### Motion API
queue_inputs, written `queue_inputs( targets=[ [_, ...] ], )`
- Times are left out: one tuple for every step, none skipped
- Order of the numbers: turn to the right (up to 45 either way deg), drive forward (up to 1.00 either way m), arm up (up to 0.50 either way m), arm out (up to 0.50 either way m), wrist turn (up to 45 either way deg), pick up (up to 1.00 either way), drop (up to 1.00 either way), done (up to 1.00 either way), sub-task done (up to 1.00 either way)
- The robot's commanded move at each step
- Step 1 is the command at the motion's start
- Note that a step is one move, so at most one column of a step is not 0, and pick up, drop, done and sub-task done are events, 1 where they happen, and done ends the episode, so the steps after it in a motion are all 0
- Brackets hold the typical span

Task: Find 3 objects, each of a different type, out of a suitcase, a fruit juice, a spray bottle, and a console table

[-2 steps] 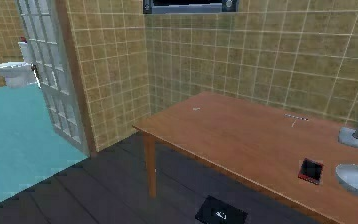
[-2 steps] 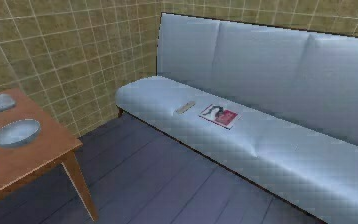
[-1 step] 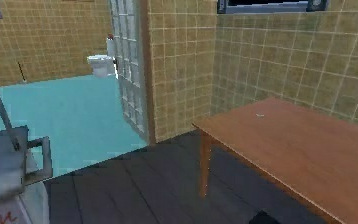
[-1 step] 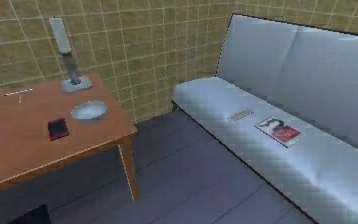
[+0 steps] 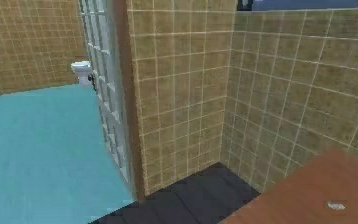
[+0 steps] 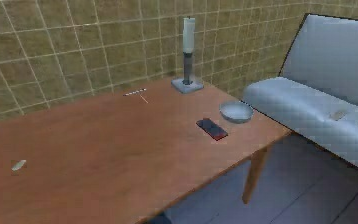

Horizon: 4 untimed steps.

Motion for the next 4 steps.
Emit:
queue_inputs(
  targets=[
    [-33.0,0.0,0.0,0.0,0.0,0.0,0.0,0.0,0.0],
    [0.0,1.0,0.0,0.0,0.0,0.0,0.0,0.0,0.0],
    [-3.0,0.0,0.0,0.0,0.0,0.0,0.0,0.0,0.0],
    [0.0,1.0,0.0,0.0,0.0,0.0,0.0,0.0,0.0]
  ],
)
